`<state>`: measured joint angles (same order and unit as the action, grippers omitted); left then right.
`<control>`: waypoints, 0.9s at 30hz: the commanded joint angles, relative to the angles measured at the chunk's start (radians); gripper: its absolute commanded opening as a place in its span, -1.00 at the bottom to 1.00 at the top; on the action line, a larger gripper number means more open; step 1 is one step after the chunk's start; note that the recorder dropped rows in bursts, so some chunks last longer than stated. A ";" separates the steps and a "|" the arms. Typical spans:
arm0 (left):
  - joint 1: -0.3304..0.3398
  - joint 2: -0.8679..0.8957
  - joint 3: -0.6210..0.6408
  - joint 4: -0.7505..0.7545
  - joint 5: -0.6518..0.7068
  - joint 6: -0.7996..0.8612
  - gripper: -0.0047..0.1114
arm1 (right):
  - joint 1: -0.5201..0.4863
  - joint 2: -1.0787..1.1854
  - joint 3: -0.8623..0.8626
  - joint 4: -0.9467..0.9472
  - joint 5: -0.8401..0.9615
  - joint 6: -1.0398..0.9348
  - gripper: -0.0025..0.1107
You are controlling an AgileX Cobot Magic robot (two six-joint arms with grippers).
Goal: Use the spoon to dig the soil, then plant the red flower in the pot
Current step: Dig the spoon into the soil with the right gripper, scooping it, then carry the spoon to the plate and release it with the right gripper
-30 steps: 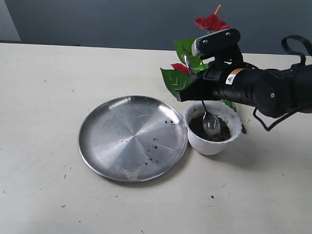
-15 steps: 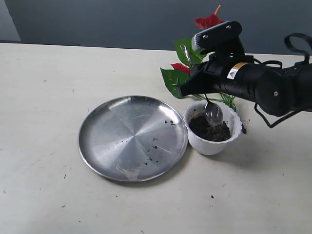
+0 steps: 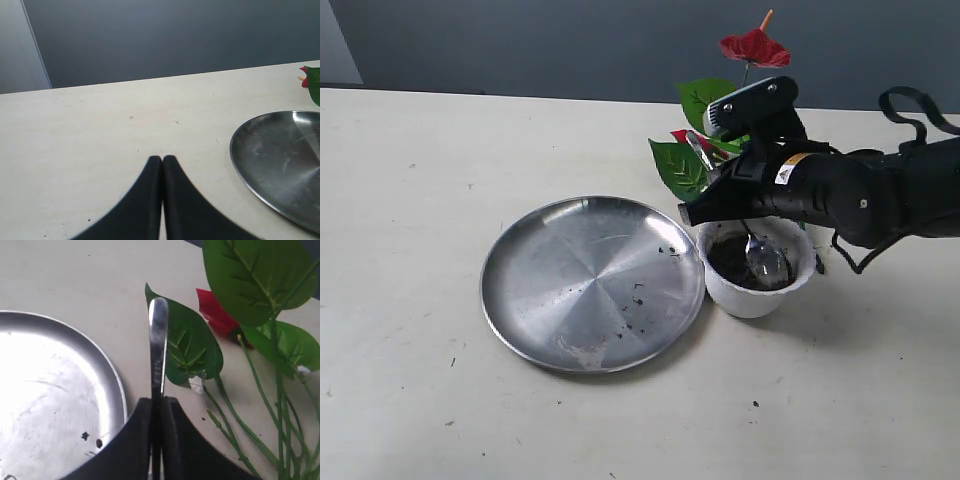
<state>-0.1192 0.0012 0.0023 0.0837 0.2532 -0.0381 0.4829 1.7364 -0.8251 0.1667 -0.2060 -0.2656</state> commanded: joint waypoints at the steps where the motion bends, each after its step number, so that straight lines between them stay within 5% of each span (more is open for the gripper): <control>1: -0.005 -0.001 -0.002 0.001 -0.014 -0.004 -0.91 | -0.005 -0.009 0.004 0.003 -0.056 -0.006 -0.97; 12: -0.005 -0.001 -0.002 0.001 -0.014 -0.004 -0.91 | -0.003 -0.233 -0.022 -0.011 -0.083 0.092 -0.97; 27: -0.005 -0.001 -0.002 0.001 -0.014 -0.004 -0.91 | 0.291 0.105 -0.477 -0.109 0.494 0.163 -0.97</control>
<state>-0.1192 0.0012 0.0023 0.0837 0.2532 -0.0381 0.7461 1.7566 -1.2379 0.0666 0.1924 -0.0986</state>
